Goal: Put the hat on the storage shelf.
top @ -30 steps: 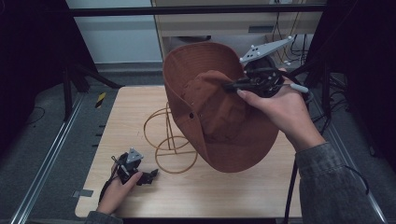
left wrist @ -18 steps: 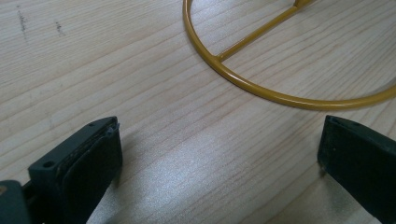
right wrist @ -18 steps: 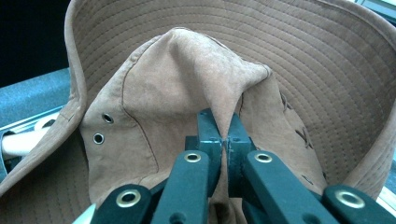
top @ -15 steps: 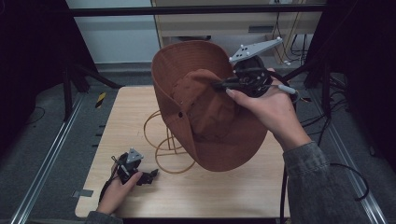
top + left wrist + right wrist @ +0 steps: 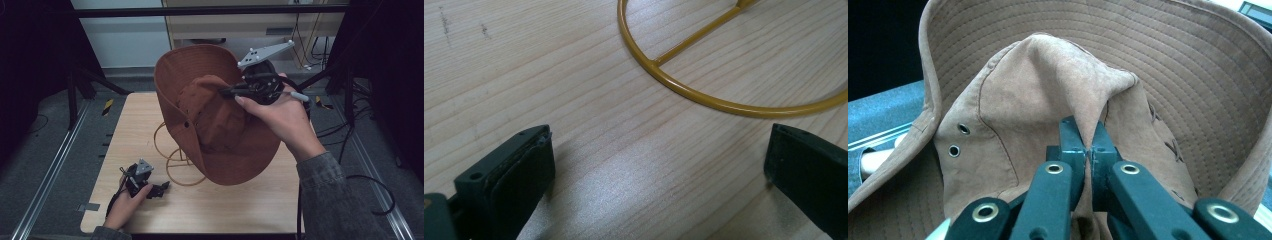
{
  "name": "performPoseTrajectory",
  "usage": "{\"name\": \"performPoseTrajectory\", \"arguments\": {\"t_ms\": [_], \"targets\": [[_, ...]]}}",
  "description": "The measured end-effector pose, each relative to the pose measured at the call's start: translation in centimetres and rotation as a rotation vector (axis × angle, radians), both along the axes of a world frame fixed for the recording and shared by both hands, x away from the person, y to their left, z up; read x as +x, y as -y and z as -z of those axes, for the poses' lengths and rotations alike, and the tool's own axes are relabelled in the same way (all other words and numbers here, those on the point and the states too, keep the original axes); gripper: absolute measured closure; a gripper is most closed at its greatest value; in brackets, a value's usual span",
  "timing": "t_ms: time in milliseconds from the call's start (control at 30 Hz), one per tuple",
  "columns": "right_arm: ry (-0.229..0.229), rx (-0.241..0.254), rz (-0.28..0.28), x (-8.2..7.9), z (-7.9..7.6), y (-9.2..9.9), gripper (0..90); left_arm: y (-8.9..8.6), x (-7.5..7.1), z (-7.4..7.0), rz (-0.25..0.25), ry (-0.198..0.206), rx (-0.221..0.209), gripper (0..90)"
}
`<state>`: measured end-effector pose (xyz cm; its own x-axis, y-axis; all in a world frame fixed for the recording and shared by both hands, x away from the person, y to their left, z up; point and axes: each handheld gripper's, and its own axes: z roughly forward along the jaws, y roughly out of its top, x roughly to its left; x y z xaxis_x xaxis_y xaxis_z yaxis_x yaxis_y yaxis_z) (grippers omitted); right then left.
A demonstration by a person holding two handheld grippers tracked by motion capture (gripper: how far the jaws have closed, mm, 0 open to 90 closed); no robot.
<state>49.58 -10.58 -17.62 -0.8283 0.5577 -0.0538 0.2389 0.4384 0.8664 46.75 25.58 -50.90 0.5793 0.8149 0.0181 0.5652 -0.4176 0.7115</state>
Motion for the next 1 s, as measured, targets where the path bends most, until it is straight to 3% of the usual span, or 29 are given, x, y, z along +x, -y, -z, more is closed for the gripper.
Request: {"name": "performPoseTrajectory", "arguments": {"t_ms": [1000], "targets": [[-0.009, 0.033, -0.04, 1.2, 0.9, -3.9, 89.1, 0.1, 0.0, 0.0, 0.006, -0.004, 0.002, 0.0]]}}
